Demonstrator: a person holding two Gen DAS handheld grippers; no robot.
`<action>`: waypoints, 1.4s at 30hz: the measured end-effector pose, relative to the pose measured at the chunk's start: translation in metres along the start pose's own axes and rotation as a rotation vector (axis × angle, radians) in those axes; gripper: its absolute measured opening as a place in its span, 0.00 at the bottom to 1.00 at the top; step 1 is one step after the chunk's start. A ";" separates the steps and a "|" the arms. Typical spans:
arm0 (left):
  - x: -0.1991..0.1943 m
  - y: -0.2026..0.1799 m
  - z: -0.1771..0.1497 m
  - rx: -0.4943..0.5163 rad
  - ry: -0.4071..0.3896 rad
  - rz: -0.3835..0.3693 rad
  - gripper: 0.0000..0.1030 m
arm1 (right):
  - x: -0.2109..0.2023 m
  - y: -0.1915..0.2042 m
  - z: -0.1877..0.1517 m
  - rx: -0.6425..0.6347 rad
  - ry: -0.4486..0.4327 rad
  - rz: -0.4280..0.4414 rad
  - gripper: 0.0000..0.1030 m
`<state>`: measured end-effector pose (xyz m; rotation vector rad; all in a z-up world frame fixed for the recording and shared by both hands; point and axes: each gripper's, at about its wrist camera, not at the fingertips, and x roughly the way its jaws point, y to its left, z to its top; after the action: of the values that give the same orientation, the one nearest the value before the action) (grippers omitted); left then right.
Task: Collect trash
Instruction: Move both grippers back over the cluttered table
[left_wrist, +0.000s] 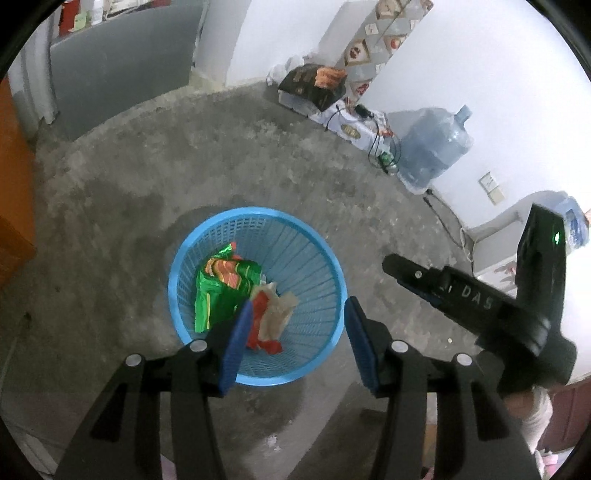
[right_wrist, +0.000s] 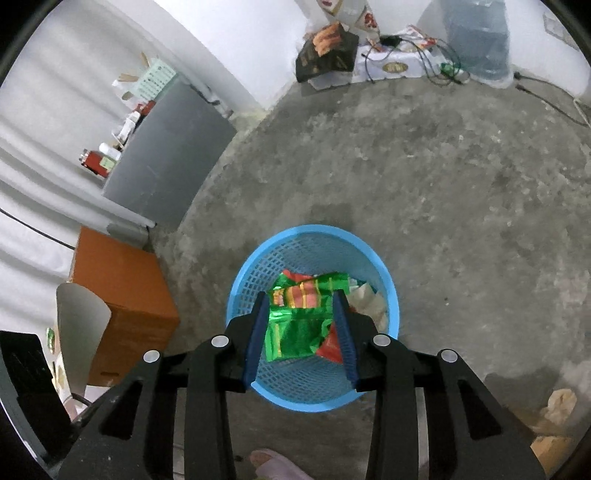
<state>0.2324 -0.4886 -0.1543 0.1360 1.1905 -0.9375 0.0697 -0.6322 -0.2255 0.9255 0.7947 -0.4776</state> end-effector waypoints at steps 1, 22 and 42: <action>-0.006 -0.002 0.000 0.001 -0.010 -0.002 0.50 | -0.003 0.000 0.000 -0.004 -0.008 0.002 0.38; -0.268 0.035 -0.081 -0.089 -0.351 0.020 0.67 | -0.154 0.094 -0.067 -0.369 -0.131 0.247 0.69; -0.475 0.176 -0.273 -0.376 -0.700 0.303 0.77 | -0.204 0.282 -0.170 -0.777 0.017 0.485 0.78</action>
<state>0.1262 0.0326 0.0653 -0.2897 0.6455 -0.4178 0.0637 -0.3315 0.0184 0.3636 0.6585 0.2638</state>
